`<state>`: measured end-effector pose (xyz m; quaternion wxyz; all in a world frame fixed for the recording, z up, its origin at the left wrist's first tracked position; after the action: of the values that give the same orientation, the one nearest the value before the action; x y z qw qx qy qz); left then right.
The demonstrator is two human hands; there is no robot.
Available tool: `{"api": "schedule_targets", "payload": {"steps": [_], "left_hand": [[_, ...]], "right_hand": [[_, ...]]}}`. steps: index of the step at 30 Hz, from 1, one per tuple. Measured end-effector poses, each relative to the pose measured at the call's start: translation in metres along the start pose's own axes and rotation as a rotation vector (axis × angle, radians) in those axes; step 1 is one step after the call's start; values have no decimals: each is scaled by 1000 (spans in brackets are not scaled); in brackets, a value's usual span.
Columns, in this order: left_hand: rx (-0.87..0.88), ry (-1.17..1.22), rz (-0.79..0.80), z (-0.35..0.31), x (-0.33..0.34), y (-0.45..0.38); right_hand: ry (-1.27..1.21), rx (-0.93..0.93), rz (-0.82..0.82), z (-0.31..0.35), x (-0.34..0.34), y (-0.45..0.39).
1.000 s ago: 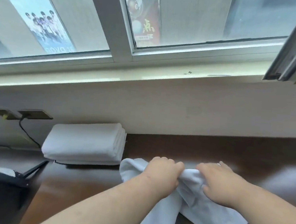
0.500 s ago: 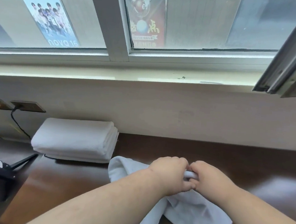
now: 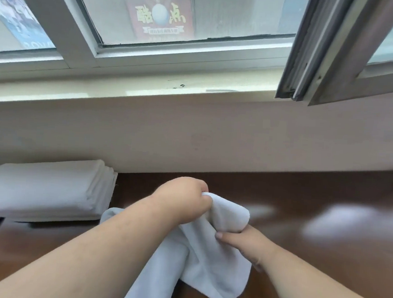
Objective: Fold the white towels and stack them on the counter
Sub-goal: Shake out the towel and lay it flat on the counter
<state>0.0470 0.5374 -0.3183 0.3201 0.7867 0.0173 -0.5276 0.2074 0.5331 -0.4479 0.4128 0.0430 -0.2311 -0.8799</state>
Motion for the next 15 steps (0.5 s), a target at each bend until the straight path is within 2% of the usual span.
{"api": "schedule_targets", "payload": {"steps": [4, 7, 9, 12, 15], "left_hand": [[-52, 62, 28, 2, -3, -15], [-26, 34, -84, -3, -13, -41], [6, -76, -171, -14, -11, -63], [-43, -170, -277, -25, 2, -91], [10, -113, -348, -51, 34, -96]], "right_hand": [[16, 36, -57, -15, -8, 0], [-131, -12, -70, -8, -12, -3], [-218, -53, -112, -6, -23, -7], [-238, -51, -296, -12, -59, -12], [15, 7, -538, -22, -115, -15]]}}
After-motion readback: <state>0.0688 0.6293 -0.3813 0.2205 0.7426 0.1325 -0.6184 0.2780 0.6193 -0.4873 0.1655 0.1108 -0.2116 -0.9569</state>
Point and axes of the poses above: each hand's wrist, its own y-axis away from the middle knuckle, its own x-axis out of the palm, z = x × y, the point moved 9 cm from there along -y, towards the middle knuckle, and after that the axes turned 10 degrees about -x, right-handed, at the moved point
